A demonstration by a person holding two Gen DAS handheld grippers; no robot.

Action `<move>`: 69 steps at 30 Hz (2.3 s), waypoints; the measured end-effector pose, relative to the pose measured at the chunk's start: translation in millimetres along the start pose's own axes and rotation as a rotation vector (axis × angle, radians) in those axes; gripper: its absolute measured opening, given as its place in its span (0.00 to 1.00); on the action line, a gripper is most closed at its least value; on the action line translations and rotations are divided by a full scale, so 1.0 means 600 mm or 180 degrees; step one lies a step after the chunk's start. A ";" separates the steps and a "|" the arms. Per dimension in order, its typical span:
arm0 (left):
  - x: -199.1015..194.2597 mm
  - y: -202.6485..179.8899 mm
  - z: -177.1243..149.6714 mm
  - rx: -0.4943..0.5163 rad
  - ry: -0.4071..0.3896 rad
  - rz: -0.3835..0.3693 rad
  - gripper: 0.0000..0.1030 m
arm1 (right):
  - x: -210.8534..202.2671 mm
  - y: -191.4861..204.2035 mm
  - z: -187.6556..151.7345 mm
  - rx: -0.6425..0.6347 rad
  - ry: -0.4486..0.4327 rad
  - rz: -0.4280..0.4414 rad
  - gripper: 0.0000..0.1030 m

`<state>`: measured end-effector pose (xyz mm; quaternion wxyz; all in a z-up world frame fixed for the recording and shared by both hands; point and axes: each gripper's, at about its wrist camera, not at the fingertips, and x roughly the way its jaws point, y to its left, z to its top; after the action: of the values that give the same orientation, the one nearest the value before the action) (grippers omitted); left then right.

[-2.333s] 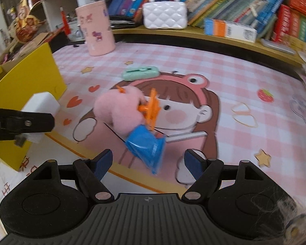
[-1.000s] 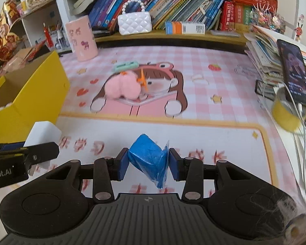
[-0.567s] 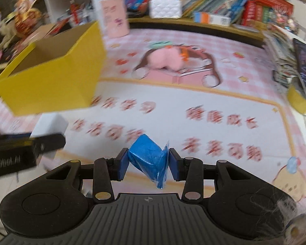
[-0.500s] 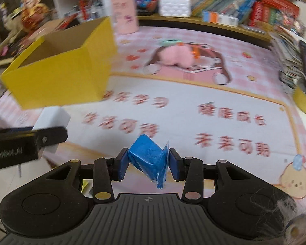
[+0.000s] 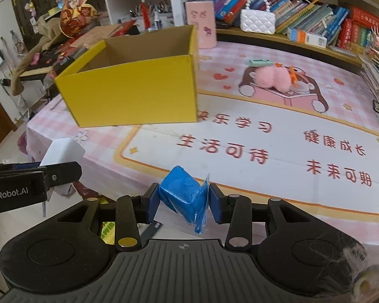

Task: Organize objects
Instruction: 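Carry the charger and blue item with both tools over the yellow box, then open the left tool to drop the charger while the right tool drops the blue item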

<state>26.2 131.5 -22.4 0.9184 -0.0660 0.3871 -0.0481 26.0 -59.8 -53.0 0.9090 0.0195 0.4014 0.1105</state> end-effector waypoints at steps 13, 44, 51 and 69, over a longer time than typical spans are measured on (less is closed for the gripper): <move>-0.029 0.041 0.006 -0.0042 -0.0222 -0.0003 0.40 | -0.010 0.059 0.005 -0.0190 -0.0127 0.0001 0.37; 0.133 0.016 0.243 -0.0131 -0.0696 0.0249 0.40 | 0.142 0.045 0.281 -0.0937 -0.0662 0.0082 0.37; 0.202 0.016 0.256 -0.0116 -0.0446 0.0393 0.40 | 0.235 0.049 0.295 -0.1297 -0.0263 0.0345 0.37; 0.267 0.015 0.258 -0.0118 -0.0140 0.0483 0.42 | 0.290 0.060 0.312 -0.1907 -0.0013 0.0375 0.38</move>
<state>248.8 131.0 -29.6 0.9263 -0.0545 0.3716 0.0302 270.6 23.0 -47.9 0.8671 -0.2260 0.3472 0.2765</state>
